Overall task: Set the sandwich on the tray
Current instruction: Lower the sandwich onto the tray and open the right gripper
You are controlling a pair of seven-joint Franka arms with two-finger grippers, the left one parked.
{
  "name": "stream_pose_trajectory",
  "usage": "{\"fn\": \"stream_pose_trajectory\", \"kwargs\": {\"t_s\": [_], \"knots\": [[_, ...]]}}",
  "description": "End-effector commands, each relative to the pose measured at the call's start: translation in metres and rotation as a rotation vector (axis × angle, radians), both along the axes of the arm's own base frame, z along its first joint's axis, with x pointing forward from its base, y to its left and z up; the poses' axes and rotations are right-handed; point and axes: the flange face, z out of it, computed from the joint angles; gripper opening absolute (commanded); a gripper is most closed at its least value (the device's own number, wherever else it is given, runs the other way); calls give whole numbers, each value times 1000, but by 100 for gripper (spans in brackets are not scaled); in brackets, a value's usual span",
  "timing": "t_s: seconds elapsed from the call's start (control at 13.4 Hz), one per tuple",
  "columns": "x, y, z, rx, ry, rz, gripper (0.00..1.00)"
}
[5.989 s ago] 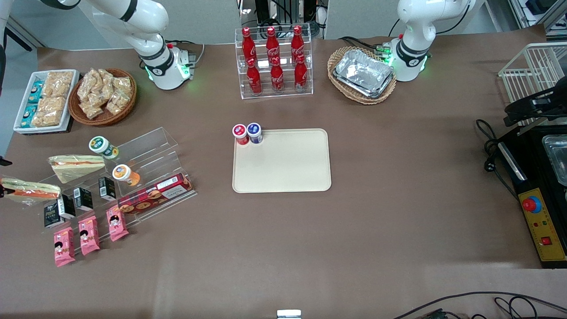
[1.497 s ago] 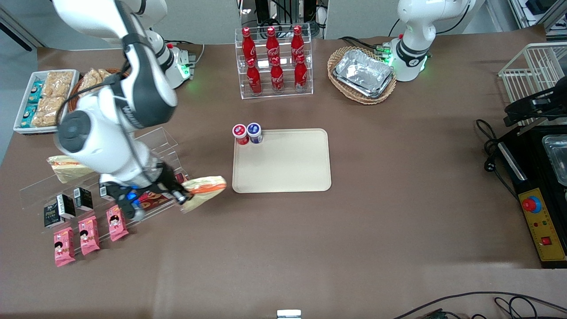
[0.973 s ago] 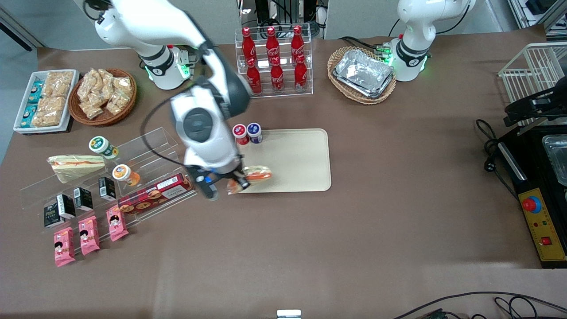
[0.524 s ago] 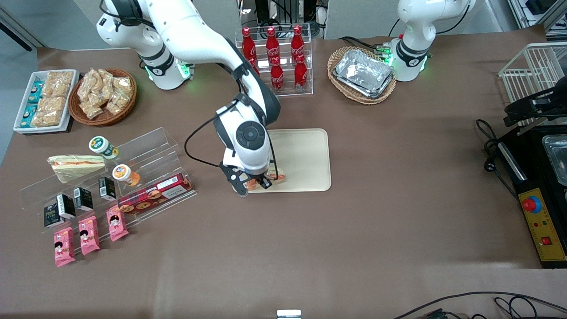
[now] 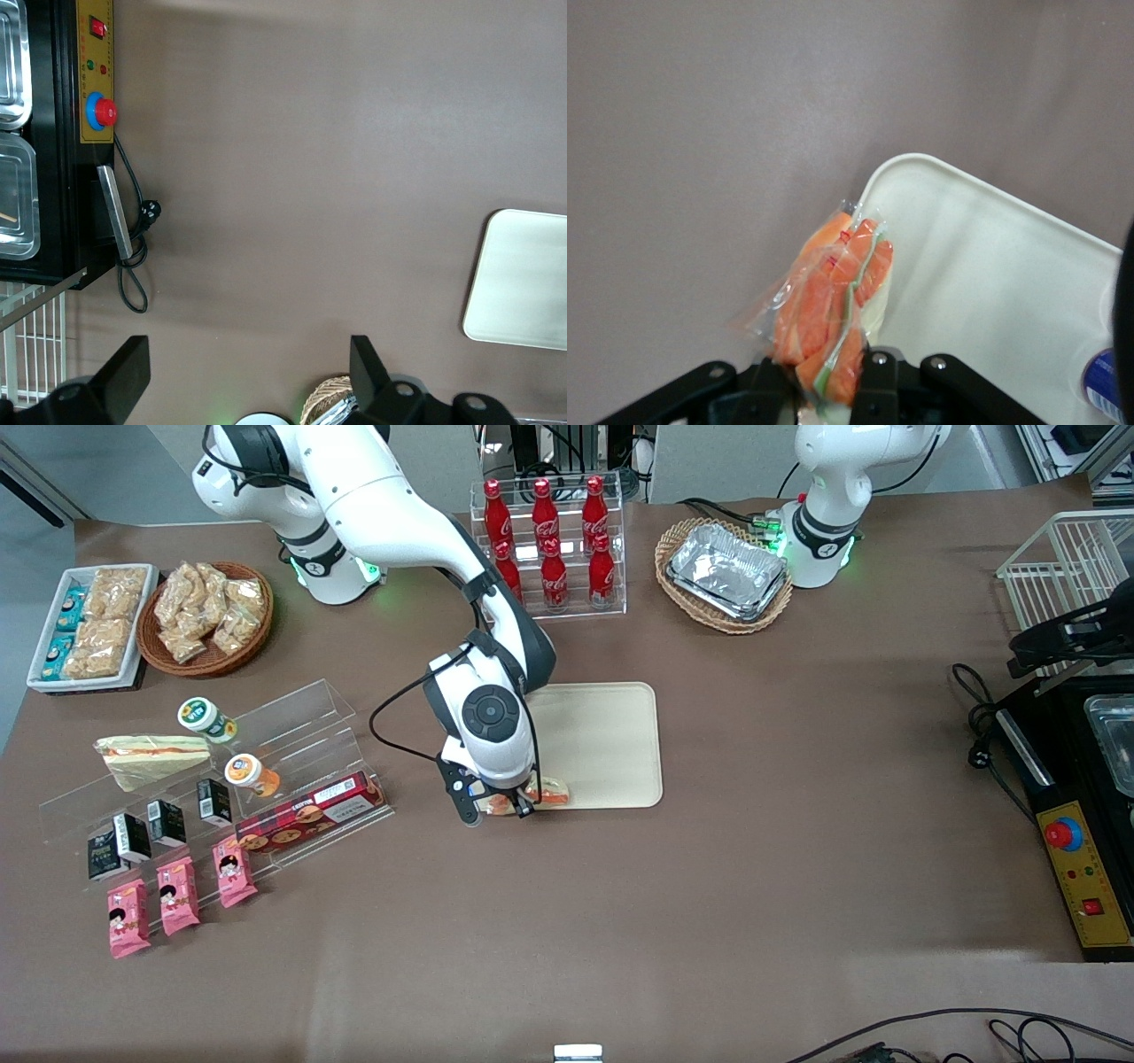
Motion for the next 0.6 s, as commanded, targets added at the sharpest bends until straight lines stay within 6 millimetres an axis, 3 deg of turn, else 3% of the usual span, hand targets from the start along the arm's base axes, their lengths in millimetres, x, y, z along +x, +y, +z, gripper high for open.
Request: {"fn": "stream_pose_trajectory", "kwargs": {"t_s": [0.0, 0.45, 0.52], "knots": [[-7, 11, -13, 11, -19, -48, 15], [-17, 26, -25, 10, -32, -48, 19], [-19, 29, -27, 9, -35, -50, 28]]}}
